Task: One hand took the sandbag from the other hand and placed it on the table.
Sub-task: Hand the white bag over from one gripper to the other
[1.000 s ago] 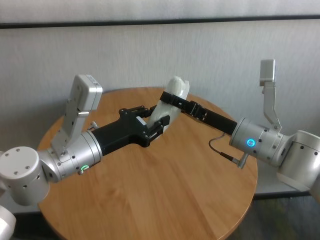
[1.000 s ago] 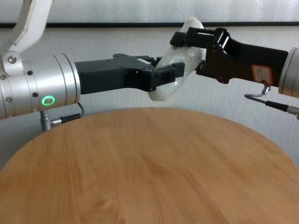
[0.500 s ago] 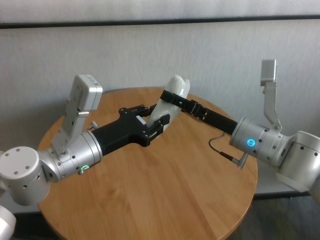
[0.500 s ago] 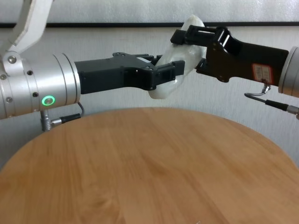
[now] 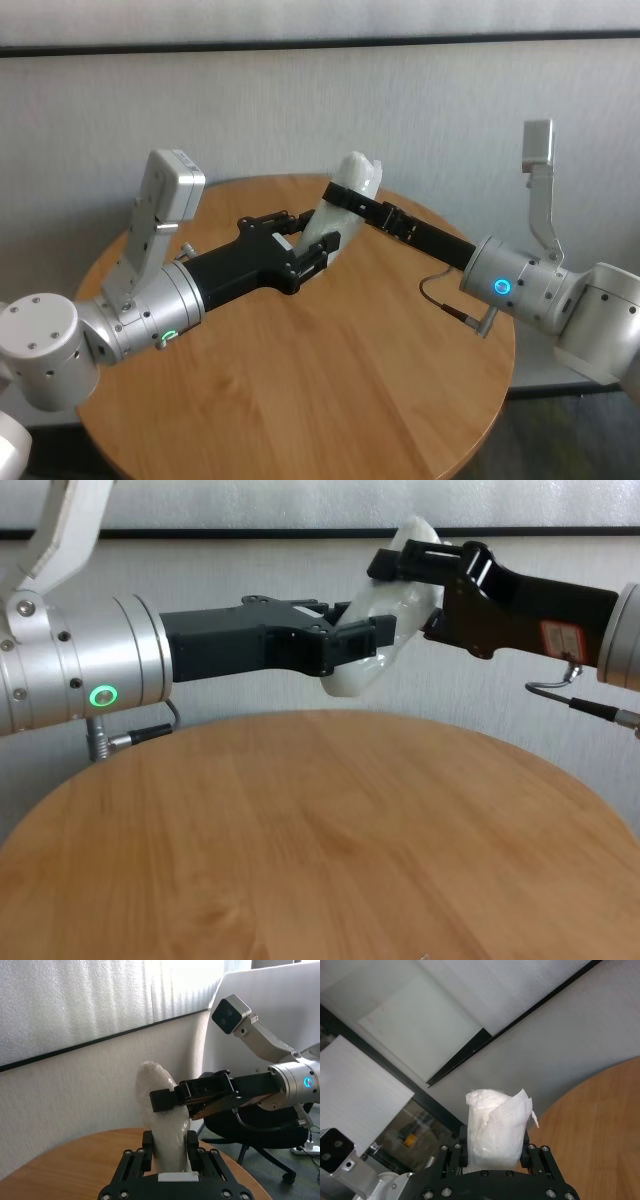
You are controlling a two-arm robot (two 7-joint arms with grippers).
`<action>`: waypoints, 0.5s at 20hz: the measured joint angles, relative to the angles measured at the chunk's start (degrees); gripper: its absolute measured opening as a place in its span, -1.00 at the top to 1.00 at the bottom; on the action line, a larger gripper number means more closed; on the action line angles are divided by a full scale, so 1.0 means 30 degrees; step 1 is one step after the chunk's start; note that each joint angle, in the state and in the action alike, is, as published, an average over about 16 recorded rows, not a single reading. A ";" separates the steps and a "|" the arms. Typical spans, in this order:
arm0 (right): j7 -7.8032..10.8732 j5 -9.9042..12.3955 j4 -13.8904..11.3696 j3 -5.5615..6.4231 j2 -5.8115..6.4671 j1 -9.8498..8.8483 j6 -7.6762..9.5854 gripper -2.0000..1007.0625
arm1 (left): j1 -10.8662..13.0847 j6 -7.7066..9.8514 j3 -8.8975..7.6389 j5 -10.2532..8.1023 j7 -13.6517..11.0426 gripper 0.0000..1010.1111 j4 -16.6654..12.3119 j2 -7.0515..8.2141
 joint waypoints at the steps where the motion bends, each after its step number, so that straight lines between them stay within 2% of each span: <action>1: -0.0038 -0.0009 0.0002 -0.0039 0.0027 0.0017 -0.0043 -0.08 | 0.0000 0.0000 0.0000 0.0000 -0.0002 0.05 0.0000 0.0000; 10: -0.0506 -0.0124 0.0034 -0.0450 0.0292 0.0212 -0.0544 -0.08 | 0.0038 -0.0141 -0.0028 -0.0101 0.0039 -0.47 0.0002 0.0009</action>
